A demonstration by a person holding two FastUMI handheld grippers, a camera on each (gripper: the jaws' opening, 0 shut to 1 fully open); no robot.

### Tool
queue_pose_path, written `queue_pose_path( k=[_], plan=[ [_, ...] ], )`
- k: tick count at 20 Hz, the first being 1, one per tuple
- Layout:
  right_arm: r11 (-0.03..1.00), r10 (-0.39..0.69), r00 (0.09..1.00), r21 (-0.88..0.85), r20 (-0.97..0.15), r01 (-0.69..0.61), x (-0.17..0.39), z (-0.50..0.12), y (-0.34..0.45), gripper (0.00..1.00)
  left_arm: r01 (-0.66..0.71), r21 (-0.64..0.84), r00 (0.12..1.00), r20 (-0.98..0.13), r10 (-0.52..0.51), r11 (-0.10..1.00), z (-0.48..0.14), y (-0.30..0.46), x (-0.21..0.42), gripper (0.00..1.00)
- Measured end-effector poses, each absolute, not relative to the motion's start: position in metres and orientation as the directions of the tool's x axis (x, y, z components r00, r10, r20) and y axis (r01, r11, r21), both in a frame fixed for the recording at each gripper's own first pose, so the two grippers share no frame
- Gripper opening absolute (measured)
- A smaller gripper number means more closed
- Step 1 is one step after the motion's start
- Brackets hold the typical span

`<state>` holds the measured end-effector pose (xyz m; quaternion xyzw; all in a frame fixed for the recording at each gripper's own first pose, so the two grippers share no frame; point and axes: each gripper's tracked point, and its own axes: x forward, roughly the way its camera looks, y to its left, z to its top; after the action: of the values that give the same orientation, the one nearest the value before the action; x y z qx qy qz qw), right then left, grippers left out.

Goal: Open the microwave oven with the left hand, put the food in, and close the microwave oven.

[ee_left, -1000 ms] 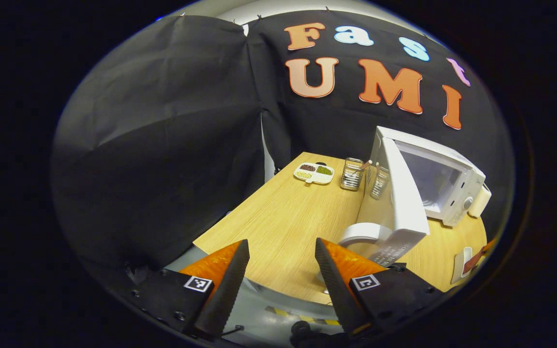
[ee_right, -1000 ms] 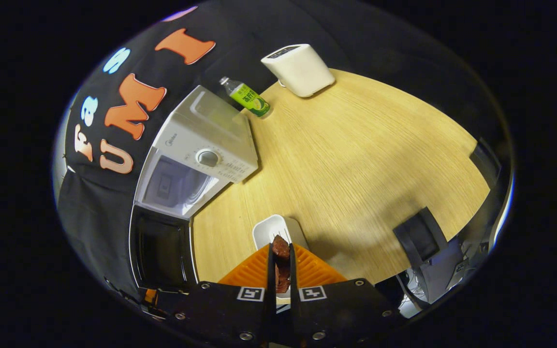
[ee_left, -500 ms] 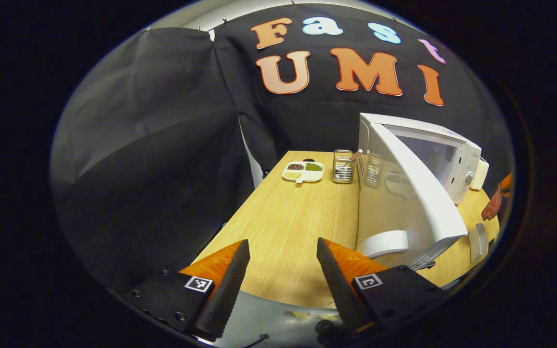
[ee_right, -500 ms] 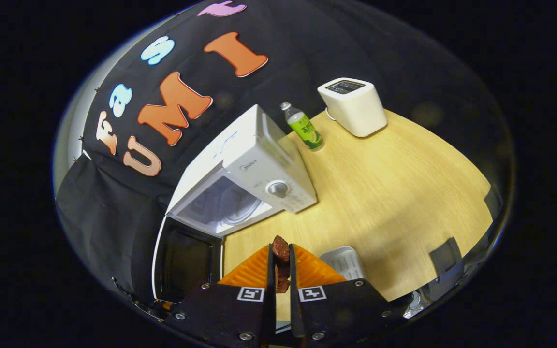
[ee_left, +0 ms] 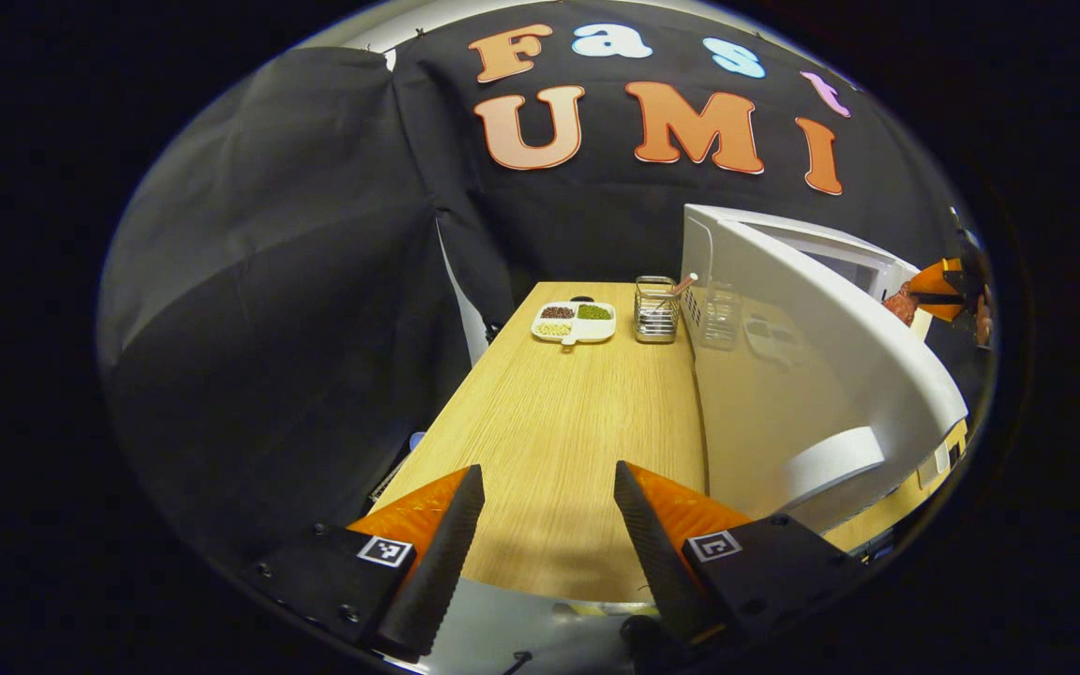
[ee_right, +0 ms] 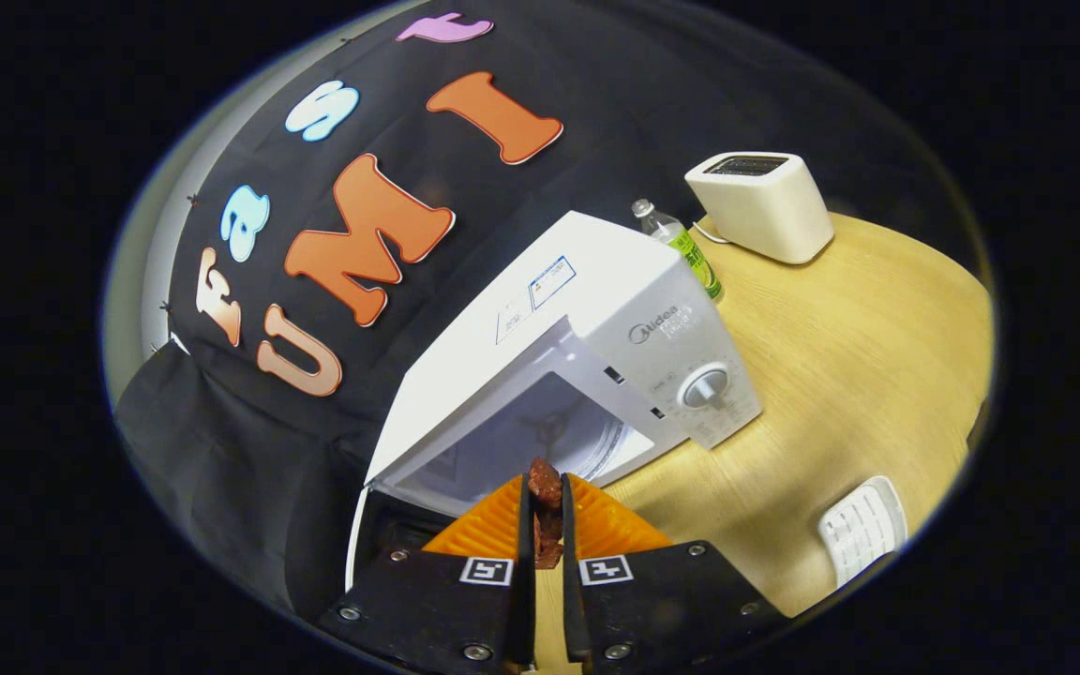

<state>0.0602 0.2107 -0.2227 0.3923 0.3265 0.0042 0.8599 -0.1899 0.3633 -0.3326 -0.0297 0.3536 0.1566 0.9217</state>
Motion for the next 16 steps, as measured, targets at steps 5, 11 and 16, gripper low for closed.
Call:
queue_pose_path(
  k=[5,11,16],
  plan=[
    [0.667,0.120,0.813,0.653,-0.570,0.360,0.096,-0.252,0.227,0.12,-0.308,0.017,0.701,-0.672,0.239,0.951,-0.339,0.376,-0.176,0.91],
    [0.594,0.070,0.798,0.668,-0.599,0.449,0.130,-0.288,0.261,0.12,-0.275,0.003,0.689,-0.697,0.199,0.961,-0.347,0.378,-0.164,0.91],
    [0.596,-0.003,0.804,0.644,-0.595,0.479,0.148,-0.307,0.274,0.12,-0.257,-0.006,0.687,-0.705,0.178,0.966,-0.348,0.382,-0.161,0.91]
  ],
)
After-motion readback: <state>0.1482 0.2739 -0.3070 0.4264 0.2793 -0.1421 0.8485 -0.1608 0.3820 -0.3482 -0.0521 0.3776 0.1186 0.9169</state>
